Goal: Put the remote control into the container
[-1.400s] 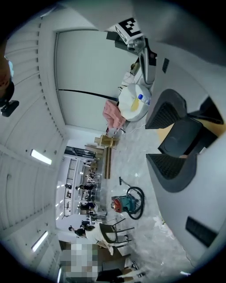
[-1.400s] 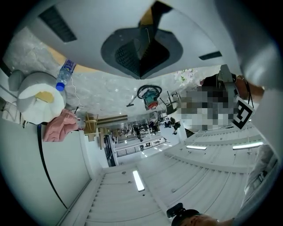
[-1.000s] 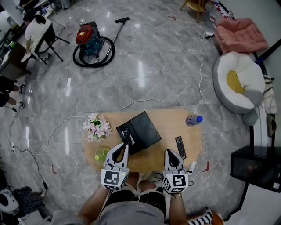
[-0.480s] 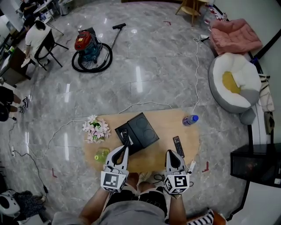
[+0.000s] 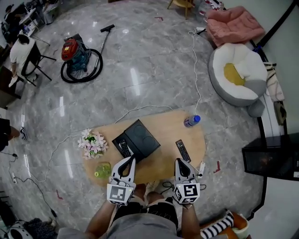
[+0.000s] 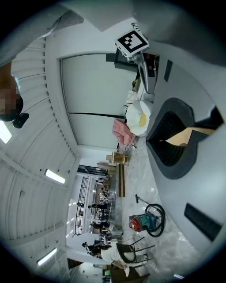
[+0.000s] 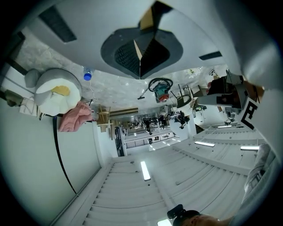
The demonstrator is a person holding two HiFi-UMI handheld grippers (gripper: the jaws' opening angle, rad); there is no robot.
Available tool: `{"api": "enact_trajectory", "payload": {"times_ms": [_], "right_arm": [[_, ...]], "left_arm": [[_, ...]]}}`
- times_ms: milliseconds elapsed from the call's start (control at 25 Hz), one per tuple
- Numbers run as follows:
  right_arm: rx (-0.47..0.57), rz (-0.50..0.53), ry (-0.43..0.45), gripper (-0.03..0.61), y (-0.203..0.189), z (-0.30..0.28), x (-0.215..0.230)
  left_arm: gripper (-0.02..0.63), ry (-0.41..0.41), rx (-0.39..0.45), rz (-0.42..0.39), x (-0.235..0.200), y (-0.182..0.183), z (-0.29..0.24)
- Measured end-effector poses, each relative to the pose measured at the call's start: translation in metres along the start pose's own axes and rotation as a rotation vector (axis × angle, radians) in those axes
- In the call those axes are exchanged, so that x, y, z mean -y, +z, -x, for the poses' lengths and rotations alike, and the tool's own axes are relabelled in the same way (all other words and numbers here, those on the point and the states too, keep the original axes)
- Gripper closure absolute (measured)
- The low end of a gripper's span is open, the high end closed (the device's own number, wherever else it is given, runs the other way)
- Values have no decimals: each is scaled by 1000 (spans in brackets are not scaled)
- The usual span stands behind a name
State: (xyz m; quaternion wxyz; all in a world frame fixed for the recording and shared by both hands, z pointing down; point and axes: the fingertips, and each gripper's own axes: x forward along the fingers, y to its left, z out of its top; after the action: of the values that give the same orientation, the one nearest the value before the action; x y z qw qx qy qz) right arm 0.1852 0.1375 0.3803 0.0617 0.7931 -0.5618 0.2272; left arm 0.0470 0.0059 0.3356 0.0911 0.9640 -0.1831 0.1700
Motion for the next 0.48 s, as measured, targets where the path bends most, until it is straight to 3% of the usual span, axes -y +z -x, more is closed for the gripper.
{"api": "enact_trajectory", "payload": {"times_ms": [240, 480], "right_arm": [[-37, 27, -115, 568, -22, -14, 53], [-132, 59, -175, 566, -75, -25, 99]], "left_arm": [[606, -116, -58, -60, 13, -23, -40], [606, -205, -83, -26, 32, -63, -66]]}}
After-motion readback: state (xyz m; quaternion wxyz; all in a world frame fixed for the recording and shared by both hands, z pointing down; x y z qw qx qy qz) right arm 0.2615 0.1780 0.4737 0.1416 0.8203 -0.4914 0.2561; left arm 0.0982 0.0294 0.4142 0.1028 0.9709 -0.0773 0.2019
